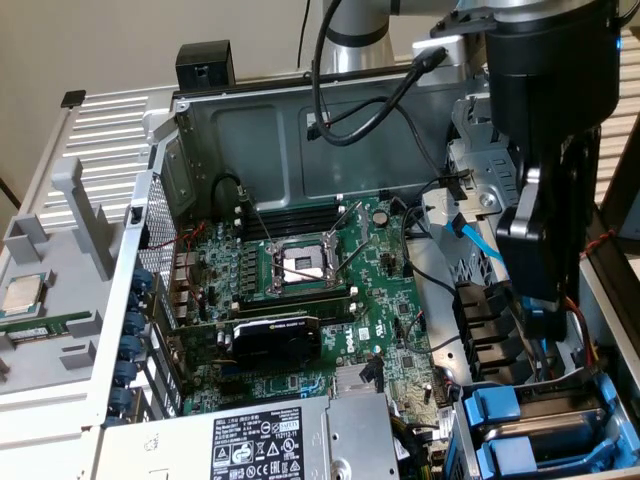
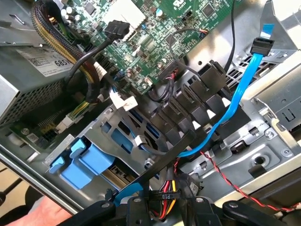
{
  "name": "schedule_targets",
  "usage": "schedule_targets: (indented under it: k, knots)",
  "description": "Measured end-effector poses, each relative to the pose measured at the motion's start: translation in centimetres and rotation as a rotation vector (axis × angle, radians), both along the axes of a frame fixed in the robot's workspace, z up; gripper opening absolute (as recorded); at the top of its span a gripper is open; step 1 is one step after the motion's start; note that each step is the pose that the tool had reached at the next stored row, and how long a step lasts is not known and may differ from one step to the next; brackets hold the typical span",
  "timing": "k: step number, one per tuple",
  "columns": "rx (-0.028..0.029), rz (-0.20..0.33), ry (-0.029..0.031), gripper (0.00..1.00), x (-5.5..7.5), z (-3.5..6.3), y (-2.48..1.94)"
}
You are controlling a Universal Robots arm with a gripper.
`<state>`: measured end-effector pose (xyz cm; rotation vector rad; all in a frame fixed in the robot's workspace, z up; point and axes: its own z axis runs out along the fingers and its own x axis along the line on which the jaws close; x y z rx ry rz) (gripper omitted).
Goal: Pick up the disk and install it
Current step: 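Insert the first disk wire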
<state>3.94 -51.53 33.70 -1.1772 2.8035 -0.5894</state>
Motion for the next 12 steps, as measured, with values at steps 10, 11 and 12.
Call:
schedule_targets:
  k: [10,11,12]
  knots:
    - [0.0,-0.035,0.0002,0.35,0.4,-0.33,0.31]
    - [0.0,-0.037,0.0003,0.35,0.44,-0.35,0.35]
    - [0.0001,-0.038,0.0002,0.35,0.47,-0.37,0.37]
